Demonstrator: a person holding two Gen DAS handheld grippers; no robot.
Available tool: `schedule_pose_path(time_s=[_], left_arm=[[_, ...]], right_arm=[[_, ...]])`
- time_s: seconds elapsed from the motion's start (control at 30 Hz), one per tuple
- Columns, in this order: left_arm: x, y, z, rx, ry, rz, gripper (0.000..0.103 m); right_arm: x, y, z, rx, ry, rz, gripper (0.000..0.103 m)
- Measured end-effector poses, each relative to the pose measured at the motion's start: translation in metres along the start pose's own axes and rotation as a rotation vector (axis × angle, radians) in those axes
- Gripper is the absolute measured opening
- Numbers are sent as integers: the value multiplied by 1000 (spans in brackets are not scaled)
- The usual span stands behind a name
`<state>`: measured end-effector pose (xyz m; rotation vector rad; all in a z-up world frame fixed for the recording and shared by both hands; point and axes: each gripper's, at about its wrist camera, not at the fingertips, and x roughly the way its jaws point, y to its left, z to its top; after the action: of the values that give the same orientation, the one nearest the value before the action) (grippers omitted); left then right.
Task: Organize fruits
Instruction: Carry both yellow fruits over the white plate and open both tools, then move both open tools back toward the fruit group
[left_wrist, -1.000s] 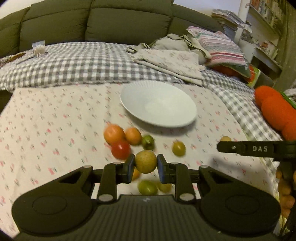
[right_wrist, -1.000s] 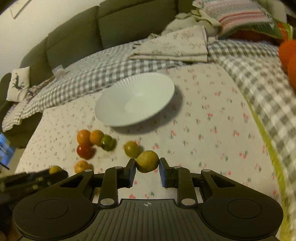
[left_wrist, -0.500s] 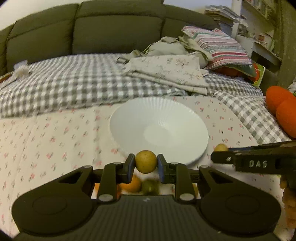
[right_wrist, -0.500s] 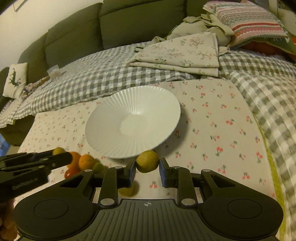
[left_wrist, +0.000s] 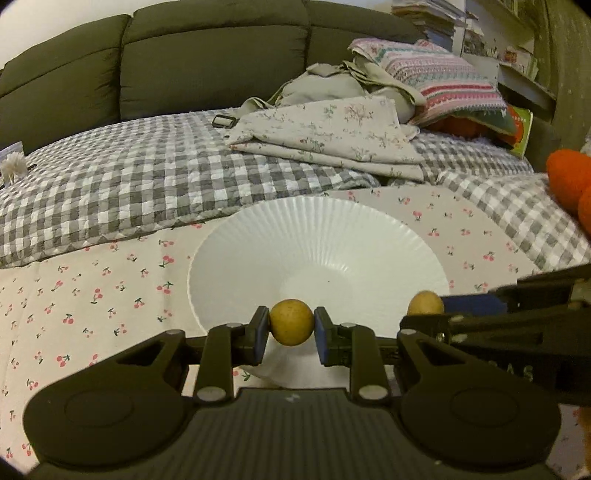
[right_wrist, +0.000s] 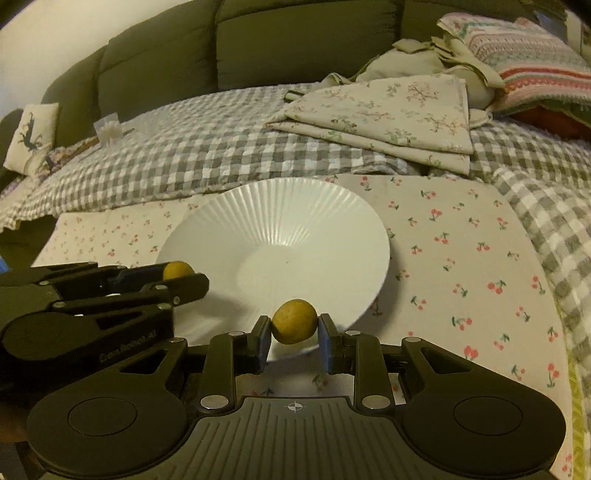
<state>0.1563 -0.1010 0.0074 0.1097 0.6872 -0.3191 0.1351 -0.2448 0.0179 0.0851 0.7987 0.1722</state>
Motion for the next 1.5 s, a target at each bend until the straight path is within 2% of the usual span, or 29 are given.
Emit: schedule_pose_path(time_s=[0.1, 0.13, 0.17, 0.2, 0.27, 0.33, 0.47, 0.63, 0.7, 0.77, 0.8, 0.9, 0.97, 1.03, 1.13, 1.3, 1.5], left_arm=[[4, 3, -2, 3, 2, 2, 25], [4, 4, -2, 1, 3, -4, 29], [4, 7, -1, -5, 4, -12, 40], [3, 9, -1, -15, 0, -21, 44], [-1, 13, 1, -29, -15, -15, 57], [-6, 16, 3, -35, -25, -12, 58], [-15, 27, 7, -86, -24, -14, 58], [-26, 39, 8, -125, -4, 21, 58], [-32, 42, 6, -143, 9, 19, 62], [-39, 42, 3, -144, 23, 43, 77], [-44, 42, 1, -142, 21, 61, 79], [-58, 44, -5, -134, 16, 74, 86], [-67, 48, -6, -152, 8, 76, 94], [-76, 52, -9, -187, 2, 74, 97], [-85, 59, -15, -234, 6, 59, 98], [-95, 64, -28, -272, 49, 67, 98], [-102, 66, -51, -326, 115, 39, 98]], right_arm=[[6, 0, 2, 2, -3, 0, 26], [7, 0, 2, 0, -7, 1, 29], [7, 0, 1, -4, -8, 4, 30], [8, 1, 1, -7, -8, 2, 31], [6, 1, 2, -8, -15, -9, 40], [1, -1, 4, 3, -28, -16, 50], [-11, -9, 7, 41, -46, -20, 51], [-29, -17, 6, 74, -82, -26, 64], [-35, -16, 6, 77, -88, -19, 70], [-41, -13, 5, 67, -99, -19, 79], [-44, -12, 4, 63, -100, -19, 84], [-52, -6, 0, 45, -109, -13, 89], [-59, -1, -3, 39, -123, -8, 94], [-69, 3, -6, 27, -145, -5, 100], [-83, 8, -7, 27, -167, 6, 103], [-97, 8, -14, 109, -161, 56, 103], [-105, 18, -30, 72, -136, 56, 103]])
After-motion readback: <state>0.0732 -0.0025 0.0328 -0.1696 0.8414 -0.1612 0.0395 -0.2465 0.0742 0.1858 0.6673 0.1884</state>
